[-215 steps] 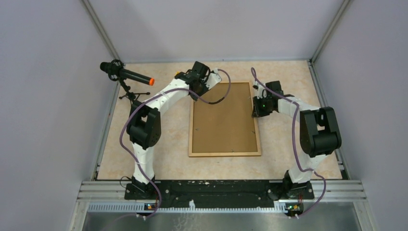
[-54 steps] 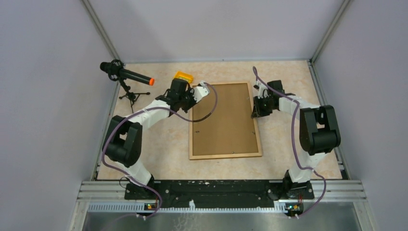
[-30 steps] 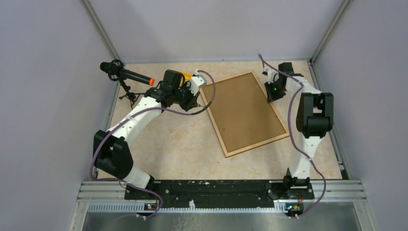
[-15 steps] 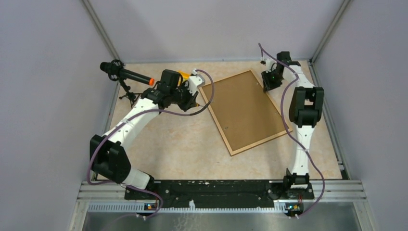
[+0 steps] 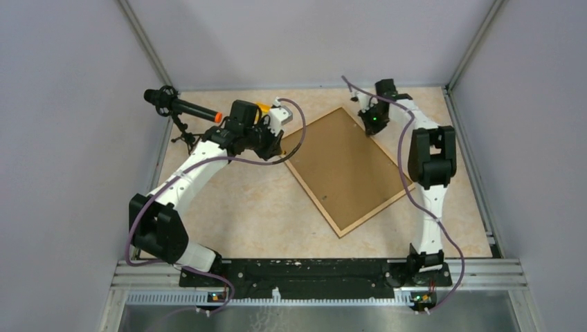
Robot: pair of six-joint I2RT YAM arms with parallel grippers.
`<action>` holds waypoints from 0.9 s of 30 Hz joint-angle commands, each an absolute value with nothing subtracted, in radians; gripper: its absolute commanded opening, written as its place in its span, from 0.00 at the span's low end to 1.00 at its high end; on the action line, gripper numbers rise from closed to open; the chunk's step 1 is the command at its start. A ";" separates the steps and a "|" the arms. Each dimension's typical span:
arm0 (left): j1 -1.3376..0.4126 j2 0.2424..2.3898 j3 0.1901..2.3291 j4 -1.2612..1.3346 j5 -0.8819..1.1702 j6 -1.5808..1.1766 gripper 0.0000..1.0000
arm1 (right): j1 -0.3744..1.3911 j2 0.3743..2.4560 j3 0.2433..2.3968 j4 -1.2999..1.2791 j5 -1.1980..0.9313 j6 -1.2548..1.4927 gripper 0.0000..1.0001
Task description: Take the photo out of the frame
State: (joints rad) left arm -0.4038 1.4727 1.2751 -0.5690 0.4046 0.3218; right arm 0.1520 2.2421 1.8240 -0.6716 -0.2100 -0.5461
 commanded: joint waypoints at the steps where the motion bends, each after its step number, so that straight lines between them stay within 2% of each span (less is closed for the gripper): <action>1: -0.345 1.457 1.325 -0.585 0.411 0.241 0.00 | 0.331 2.258 1.712 -0.651 -0.134 -0.719 0.00; 8: -0.290 1.476 1.388 -0.631 0.414 0.196 0.00 | 0.440 2.261 1.790 -0.647 -0.114 -0.781 0.00; 16: -0.291 1.435 1.332 -0.713 0.449 0.383 0.00 | 0.488 2.237 1.851 -0.663 -0.177 -0.860 0.00; 21: -0.293 1.413 1.275 -0.720 0.449 0.440 0.00 | 0.466 2.194 1.883 -0.701 -0.177 -0.779 0.39; 24: -0.296 1.413 1.264 -0.725 0.462 0.450 0.00 | 0.425 2.116 1.831 -0.716 -0.207 -0.710 0.56; 27: -0.302 1.415 1.255 -0.724 0.462 0.458 0.00 | 0.362 2.010 1.724 -0.702 -0.228 -0.654 0.63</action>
State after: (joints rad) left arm -0.2924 1.4528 1.2655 -0.7277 0.4309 0.4179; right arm 0.4431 2.1902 1.8034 -0.6918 -0.1822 -0.7357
